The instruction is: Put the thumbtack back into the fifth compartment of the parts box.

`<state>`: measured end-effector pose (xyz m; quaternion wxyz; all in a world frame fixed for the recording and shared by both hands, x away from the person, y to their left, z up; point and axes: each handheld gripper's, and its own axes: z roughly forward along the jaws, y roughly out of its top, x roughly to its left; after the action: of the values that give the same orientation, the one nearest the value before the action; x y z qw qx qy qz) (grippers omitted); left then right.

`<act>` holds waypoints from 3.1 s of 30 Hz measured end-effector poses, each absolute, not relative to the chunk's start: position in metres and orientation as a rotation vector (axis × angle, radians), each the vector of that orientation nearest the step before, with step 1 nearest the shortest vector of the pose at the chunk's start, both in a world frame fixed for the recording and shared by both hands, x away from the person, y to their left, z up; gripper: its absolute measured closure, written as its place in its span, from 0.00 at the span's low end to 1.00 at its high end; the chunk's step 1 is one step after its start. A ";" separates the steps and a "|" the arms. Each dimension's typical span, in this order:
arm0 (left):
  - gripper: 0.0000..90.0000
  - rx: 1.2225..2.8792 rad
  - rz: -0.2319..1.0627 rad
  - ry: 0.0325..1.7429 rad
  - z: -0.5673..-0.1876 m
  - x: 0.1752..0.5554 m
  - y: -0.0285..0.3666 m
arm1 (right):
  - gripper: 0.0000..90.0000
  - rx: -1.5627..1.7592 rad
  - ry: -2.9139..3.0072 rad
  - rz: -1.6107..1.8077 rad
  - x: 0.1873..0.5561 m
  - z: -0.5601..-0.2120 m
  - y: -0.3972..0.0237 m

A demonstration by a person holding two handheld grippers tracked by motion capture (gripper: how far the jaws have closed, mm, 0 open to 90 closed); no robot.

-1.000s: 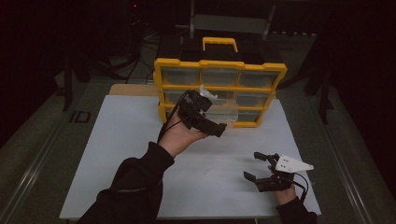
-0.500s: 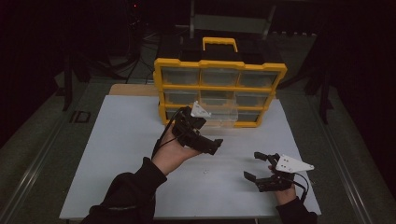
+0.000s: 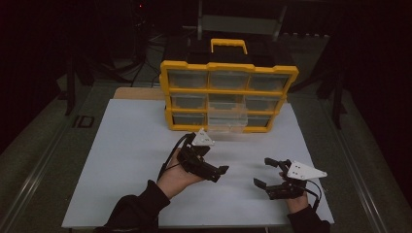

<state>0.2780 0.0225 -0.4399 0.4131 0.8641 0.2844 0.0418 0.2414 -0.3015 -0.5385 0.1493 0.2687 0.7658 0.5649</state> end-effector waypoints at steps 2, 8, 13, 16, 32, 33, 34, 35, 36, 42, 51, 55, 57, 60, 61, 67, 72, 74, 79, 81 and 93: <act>0.02 2.171 0.101 0.716 -0.447 0.276 0.023 | 0.15 0.772 2.200 1.622 0.241 -0.538 -0.302; 0.07 2.166 0.101 0.712 -0.468 0.273 0.024 | 0.15 0.775 2.202 1.624 0.241 -0.538 -0.301; 0.12 2.168 0.095 0.710 -0.482 0.273 0.027 | 0.15 0.775 2.205 1.623 0.241 -0.539 -0.301; 0.16 2.184 0.086 0.698 -0.492 0.273 0.027 | 0.15 0.774 2.207 1.624 0.241 -0.539 -0.301; 0.46 2.279 0.077 0.695 -0.531 0.278 0.023 | 0.15 0.774 2.208 1.622 0.241 -0.539 -0.301; 0.48 2.288 0.084 0.697 -0.532 0.279 0.023 | 0.15 0.774 2.209 1.623 0.241 -0.539 -0.301; 0.50 2.286 0.074 0.695 -0.534 0.279 0.023 | 0.15 0.776 2.210 1.622 0.241 -0.539 -0.301; 0.51 2.288 0.074 0.695 -0.535 0.280 0.023 | 0.15 0.778 2.209 1.622 0.241 -0.539 -0.301; 0.53 2.293 0.076 0.695 -0.536 0.280 0.023 | 0.15 0.778 2.210 1.622 0.241 -0.539 -0.301; 0.61 2.312 0.069 0.700 -0.543 0.282 0.020 | 0.15 0.777 2.210 1.621 0.242 -0.539 -0.301; 0.72 2.344 0.053 0.712 -0.553 0.285 0.014 | 0.15 0.777 2.211 1.621 0.242 -0.540 -0.301; 0.75 2.363 0.063 0.711 -0.557 0.284 0.011 | 0.15 0.779 2.210 1.619 0.242 -0.540 -0.301; 0.77 2.362 0.069 0.713 -0.558 0.284 0.011 | 0.15 0.778 2.209 1.621 0.242 -0.540 -0.301; 0.81 2.368 0.073 0.712 -0.558 0.284 0.010 | 0.15 0.777 2.209 1.620 0.242 -0.540 -0.301; 0.82 2.372 0.082 0.713 -0.558 0.284 0.010 | 0.15 0.778 2.210 1.619 0.242 -0.540 -0.301; 0.93 2.381 0.063 0.704 -0.557 0.285 0.010 | 0.15 0.776 2.211 1.618 0.242 -0.540 -0.300; 0.94 2.379 0.068 0.694 -0.558 0.285 0.010 | 0.15 0.778 2.212 1.618 0.242 -0.540 -0.301; 0.94 2.384 0.071 0.690 -0.557 0.285 0.010 | 0.15 0.778 2.210 1.620 0.242 -0.540 -0.301; 0.94 2.388 0.075 0.675 -0.554 0.284 0.010 | 0.15 0.777 2.211 1.619 0.242 -0.539 -0.301; 0.94 2.378 0.066 0.669 -0.552 0.284 0.011 | 0.15 0.777 2.207 1.618 0.242 -0.539 -0.301; 0.94 2.319 0.066 0.644 -0.522 0.283 0.025 | 0.15 0.779 2.200 1.624 0.242 -0.539 -0.302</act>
<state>0.2835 0.0247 -0.5220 0.3588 0.8991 0.2496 0.0255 0.2421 -0.3022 -0.5395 0.1488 0.2709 0.7652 0.5647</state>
